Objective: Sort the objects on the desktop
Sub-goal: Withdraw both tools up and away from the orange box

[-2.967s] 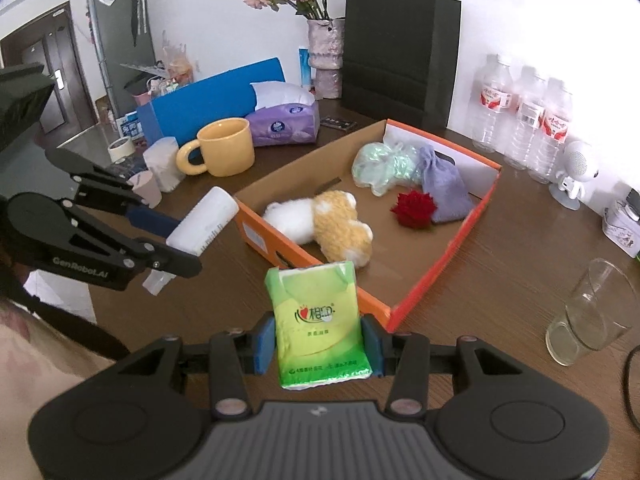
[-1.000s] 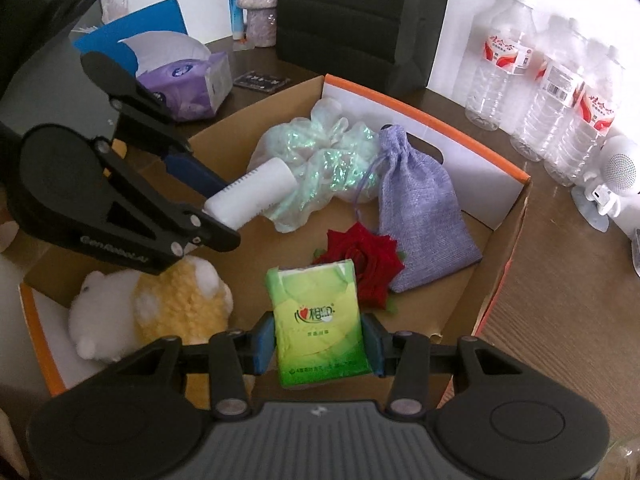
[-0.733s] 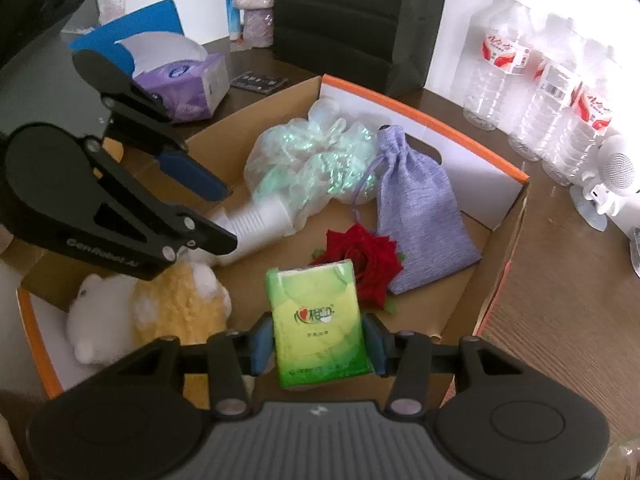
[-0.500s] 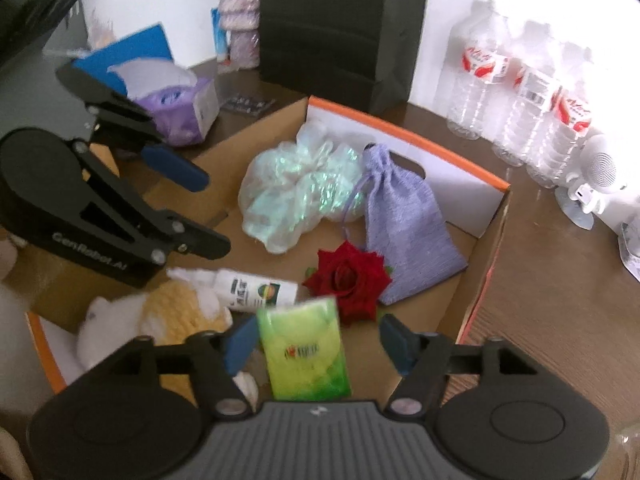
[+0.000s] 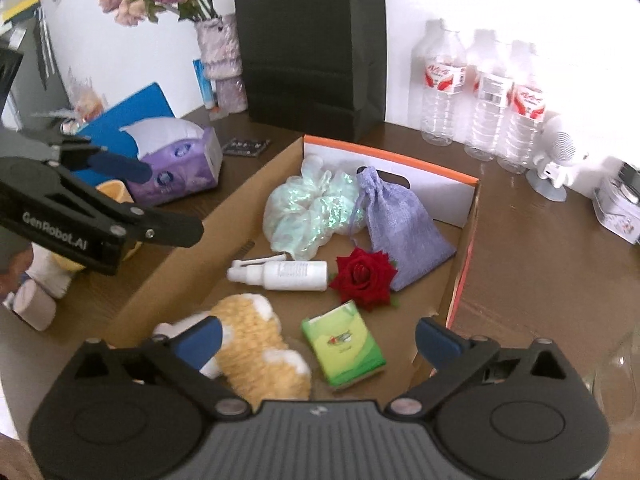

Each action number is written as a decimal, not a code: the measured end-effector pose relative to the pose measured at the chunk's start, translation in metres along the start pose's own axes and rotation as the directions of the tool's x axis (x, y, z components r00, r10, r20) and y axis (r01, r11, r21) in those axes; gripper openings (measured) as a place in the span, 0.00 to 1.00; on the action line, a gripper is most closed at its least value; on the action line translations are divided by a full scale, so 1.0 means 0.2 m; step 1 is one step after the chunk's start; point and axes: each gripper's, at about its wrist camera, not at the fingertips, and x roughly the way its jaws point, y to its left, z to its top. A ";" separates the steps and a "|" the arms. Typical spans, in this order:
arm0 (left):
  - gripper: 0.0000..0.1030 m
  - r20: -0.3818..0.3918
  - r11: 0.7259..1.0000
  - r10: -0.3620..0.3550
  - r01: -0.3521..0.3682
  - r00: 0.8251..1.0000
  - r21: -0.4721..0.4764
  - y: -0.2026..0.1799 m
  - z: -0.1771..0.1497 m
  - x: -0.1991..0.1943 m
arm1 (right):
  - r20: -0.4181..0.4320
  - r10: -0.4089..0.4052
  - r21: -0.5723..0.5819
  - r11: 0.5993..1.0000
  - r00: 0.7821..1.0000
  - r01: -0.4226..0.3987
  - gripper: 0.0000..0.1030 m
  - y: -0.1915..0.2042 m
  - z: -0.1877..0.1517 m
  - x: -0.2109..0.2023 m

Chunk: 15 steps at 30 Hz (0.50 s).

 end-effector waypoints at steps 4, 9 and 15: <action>1.00 0.027 0.999 -0.001 0.002 1.000 -0.051 -0.02 -0.06 -0.09 | 0.012 -0.017 0.025 1.000 1.000 0.017 1.00 0.04 -0.04 -0.10; 1.00 0.076 0.991 0.040 -0.030 0.996 -0.133 -0.05 -0.15 -0.23 | 0.040 -0.046 0.055 0.998 0.998 0.044 1.00 0.10 -0.11 -0.24; 1.00 0.111 0.978 0.106 -0.083 0.988 -0.191 -0.10 -0.25 -0.40 | 0.051 -0.067 0.118 0.991 0.996 0.060 1.00 0.15 -0.21 -0.38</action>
